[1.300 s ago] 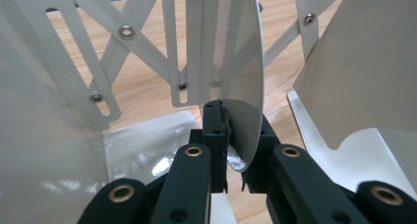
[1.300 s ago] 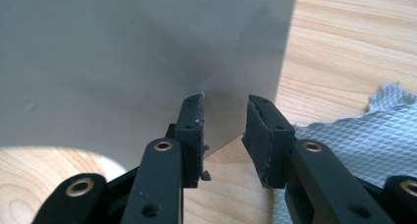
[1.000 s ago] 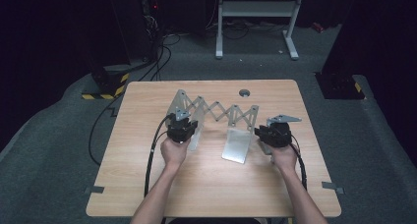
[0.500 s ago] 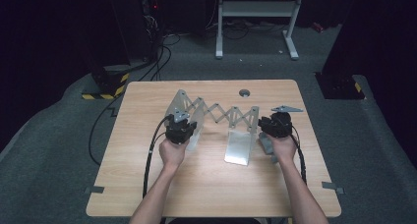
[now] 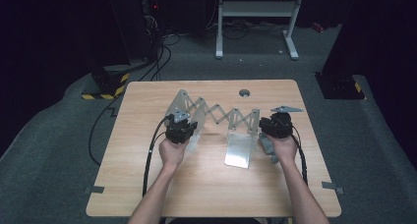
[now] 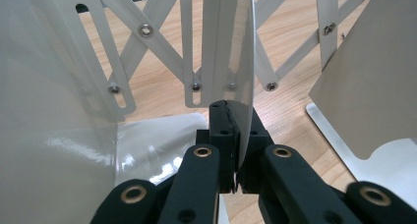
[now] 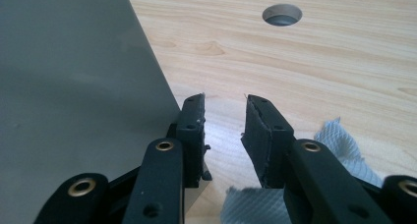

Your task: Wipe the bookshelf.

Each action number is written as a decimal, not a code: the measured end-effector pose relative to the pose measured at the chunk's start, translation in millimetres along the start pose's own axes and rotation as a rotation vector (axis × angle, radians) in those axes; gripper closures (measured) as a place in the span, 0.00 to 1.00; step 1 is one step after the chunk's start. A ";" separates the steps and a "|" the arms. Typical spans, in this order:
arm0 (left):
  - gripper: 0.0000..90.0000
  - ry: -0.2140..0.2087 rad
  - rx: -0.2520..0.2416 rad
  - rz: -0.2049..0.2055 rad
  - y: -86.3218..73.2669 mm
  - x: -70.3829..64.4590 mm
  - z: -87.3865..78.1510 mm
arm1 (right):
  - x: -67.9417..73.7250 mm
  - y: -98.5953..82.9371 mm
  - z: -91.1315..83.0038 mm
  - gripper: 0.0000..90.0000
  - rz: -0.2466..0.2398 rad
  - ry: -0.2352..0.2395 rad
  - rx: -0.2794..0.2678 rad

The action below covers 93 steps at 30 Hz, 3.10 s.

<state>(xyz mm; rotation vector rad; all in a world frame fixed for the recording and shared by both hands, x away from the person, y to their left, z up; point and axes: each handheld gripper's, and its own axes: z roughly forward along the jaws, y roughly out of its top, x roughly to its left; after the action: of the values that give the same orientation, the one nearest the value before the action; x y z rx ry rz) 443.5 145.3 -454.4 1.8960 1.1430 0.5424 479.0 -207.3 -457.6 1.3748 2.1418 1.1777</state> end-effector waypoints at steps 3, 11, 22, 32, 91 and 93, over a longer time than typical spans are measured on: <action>0.98 -0.013 -0.001 0.009 0.7 0.6 1.0 | 1.9 -3.5 -4.1 0.77 -0.004 0.009 0.003; 0.97 -0.042 0.004 0.025 4.5 1.8 5.7 | 0.4 -12.5 -8.3 0.77 -0.008 0.024 0.004; 0.97 -0.054 0.005 0.033 6.1 2.5 8.5 | 4.3 -18.1 -11.4 0.78 -0.025 0.030 0.011; 0.96 -0.091 0.008 0.040 10.1 2.8 14.4 | 14.8 -29.3 -21.7 0.74 -0.062 0.079 0.017; 0.48 0.100 0.301 -0.117 -37.9 15.8 37.5 | 43.4 -21.6 8.3 0.95 -0.144 0.150 0.066; 0.49 0.098 0.302 -0.115 -37.1 15.9 38.8 | 45.4 -22.2 8.3 0.95 -0.154 0.157 0.069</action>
<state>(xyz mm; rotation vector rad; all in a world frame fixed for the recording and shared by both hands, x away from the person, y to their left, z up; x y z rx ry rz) 459.9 151.1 -507.6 2.0585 1.4557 0.4211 449.7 -168.3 -473.4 1.1536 2.3707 1.1962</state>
